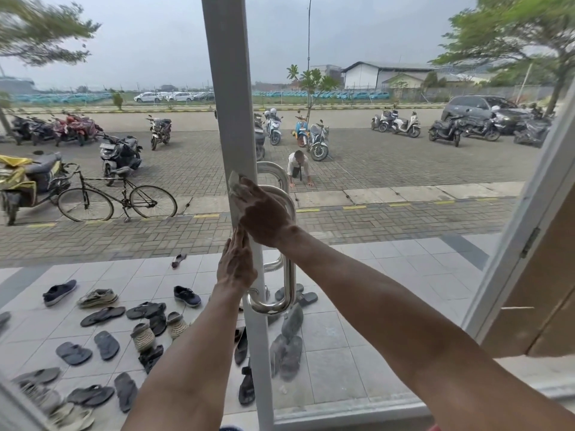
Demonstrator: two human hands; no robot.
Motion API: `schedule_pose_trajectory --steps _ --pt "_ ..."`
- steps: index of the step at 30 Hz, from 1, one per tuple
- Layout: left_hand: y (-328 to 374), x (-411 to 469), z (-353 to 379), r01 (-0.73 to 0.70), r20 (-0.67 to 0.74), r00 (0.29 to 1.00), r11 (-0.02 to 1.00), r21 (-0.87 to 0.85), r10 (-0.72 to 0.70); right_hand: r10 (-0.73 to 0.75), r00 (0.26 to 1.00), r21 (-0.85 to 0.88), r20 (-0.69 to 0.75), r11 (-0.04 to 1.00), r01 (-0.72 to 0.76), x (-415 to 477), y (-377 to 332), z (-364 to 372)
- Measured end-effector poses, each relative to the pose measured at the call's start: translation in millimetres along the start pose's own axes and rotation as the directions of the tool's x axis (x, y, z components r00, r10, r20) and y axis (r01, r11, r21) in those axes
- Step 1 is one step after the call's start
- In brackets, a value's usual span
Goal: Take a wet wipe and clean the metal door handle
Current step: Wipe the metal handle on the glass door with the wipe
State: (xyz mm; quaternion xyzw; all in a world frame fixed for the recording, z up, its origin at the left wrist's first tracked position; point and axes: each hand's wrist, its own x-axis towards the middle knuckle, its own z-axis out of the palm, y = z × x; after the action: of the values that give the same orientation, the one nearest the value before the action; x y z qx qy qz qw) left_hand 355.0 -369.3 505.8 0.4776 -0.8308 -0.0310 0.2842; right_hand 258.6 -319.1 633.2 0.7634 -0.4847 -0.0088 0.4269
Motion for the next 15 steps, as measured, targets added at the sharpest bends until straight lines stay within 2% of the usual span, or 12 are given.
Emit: schedule_pose_trajectory --steps 2,4,7,12,15 --pt "-1 0 0 0.004 0.026 1.0 1.0 0.006 -0.004 -0.013 0.993 0.043 -0.117 0.999 0.019 -15 2 7" --pt "-1 -1 0 0.012 0.04 0.999 1.0 0.002 -0.012 0.022 0.987 0.05 -0.162 0.999 -0.014 -26 2 16" --pt "1 -2 0 0.012 0.046 0.999 1.0 0.011 -0.013 0.103 0.978 0.086 -0.179 0.992 -0.088 -45 2 29" --pt "3 -4 -1 0.019 0.038 0.999 1.0 -0.007 -0.019 0.318 0.927 0.151 -0.198 0.945 -0.291 -76 -3 48" --pt "4 -5 -2 0.014 0.026 1.0 0.999 -0.029 -0.013 0.446 0.882 0.273 -0.154 0.877 -0.396 -84 -18 56"
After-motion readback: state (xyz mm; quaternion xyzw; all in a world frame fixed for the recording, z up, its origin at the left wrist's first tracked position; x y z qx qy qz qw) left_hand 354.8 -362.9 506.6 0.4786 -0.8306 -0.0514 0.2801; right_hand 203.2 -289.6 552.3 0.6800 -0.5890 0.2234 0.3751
